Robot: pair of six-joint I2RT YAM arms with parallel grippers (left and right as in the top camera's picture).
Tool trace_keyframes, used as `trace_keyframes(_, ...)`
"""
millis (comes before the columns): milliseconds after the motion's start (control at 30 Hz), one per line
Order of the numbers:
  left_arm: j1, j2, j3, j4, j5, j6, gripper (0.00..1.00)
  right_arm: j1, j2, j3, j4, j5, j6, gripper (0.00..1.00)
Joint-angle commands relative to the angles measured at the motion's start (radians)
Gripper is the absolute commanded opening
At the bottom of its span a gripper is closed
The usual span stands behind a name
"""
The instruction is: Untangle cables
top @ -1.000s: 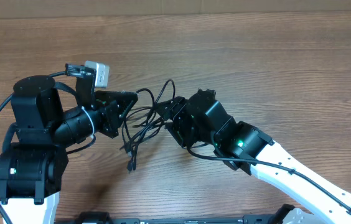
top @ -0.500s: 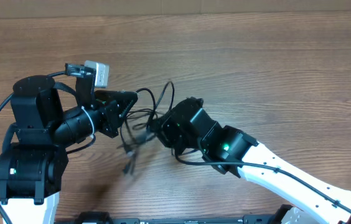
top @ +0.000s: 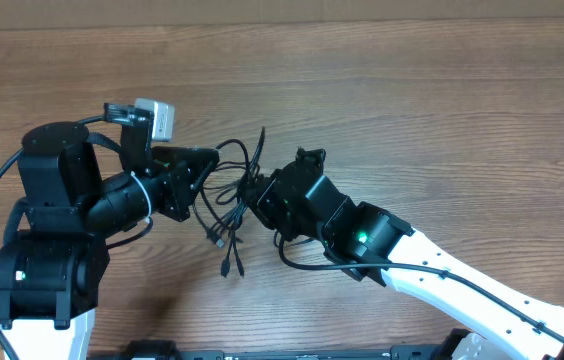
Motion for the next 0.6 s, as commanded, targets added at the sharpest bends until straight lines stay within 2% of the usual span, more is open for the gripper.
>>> trace_keyframes(0, -0.006, -0.016, 0.03, -0.031, -0.102, 0.028, 0.04, 0.0, -0.011, 0.029, 0.069, -0.01, -0.109, 0.04)
trace_keyframes(133, -0.006, -0.005, 0.029, -0.08, -0.172, 0.07, 0.04, 0.0, -0.03, 0.029, 0.156, -0.04, -0.217, 0.04)
trace_keyframes(567, -0.006, 0.027, 0.028, -0.1, -0.274, 0.087, 0.04, -0.001, -0.138, 0.029, 0.148, -0.04, -0.417, 0.04)
